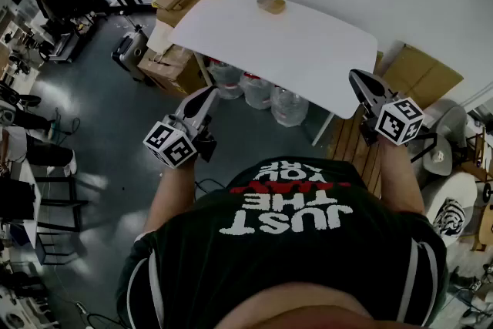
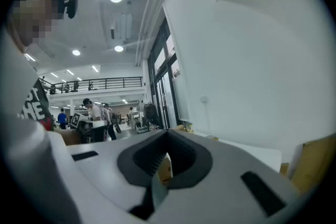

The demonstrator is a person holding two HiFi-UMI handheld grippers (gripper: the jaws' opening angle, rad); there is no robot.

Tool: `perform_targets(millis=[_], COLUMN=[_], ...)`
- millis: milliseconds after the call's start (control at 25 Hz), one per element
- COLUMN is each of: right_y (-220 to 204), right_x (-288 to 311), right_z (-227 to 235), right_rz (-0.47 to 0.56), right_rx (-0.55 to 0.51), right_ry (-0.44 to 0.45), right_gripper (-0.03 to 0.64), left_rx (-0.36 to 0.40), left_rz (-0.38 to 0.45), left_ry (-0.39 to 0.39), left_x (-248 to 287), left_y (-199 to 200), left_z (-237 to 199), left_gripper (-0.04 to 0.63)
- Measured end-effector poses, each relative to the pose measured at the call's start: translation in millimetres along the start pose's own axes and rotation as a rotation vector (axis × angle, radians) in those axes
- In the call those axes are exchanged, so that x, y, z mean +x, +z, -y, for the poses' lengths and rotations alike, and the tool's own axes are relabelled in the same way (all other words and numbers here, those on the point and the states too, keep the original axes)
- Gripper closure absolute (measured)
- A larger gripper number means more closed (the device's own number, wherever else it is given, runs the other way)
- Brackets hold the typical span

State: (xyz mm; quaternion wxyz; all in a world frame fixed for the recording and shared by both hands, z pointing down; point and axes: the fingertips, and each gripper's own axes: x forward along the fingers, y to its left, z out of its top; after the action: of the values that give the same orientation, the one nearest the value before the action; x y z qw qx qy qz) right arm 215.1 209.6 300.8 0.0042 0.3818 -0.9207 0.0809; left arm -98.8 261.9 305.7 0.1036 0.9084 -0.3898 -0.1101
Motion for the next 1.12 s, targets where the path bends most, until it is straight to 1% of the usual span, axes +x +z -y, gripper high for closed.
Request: perform_targets(millis=[120,320,520,680,840,1000,1120], right_y=[1.3,3.1,4.7,6.1,9.3,9.1,7.7], right_x=[-1.7,-9.3,-17.2,-25.1,-34.6,-40.6,-34.9], right_z=[5.6,12.5,23.8,34.2,46.5,66.4,80.6], right_rz=[0.002,-0.001,0.000,-0.003,0.007,0.007,0.004], right_rx=[-0.009,-0.010,-0.009,-0.020,-0.023,-0.024,-0.021], right_ry=[0.005,0.015,0.031,0.043,0.061,0.075,0.088], right_gripper=[0.611,0.611,0.611,0.611,0.611,0.611,0.611], left_rx=[0.003,-0.009,0.003,-0.003,0.010,-0.004,-0.022], left_rz=[0.010,0.005,0.014,0.006,0.007,0.009,0.003], left_ry=[-0.012,0.014,0.003,0.029,0.023,0.041,0.062], left_x=[5.5,12.1,23.4,34.8,49.6,67.6,77.5], left_y=[-3.6,-5.5,-9.8,-14.7,-18.9,-24.0,-28.5], left_z=[2.1,11.5,23.7,34.7,47.7,55.4,51.8], left_gripper=[0.588,0.588,0.588,0.588,0.588,0.588,0.588])
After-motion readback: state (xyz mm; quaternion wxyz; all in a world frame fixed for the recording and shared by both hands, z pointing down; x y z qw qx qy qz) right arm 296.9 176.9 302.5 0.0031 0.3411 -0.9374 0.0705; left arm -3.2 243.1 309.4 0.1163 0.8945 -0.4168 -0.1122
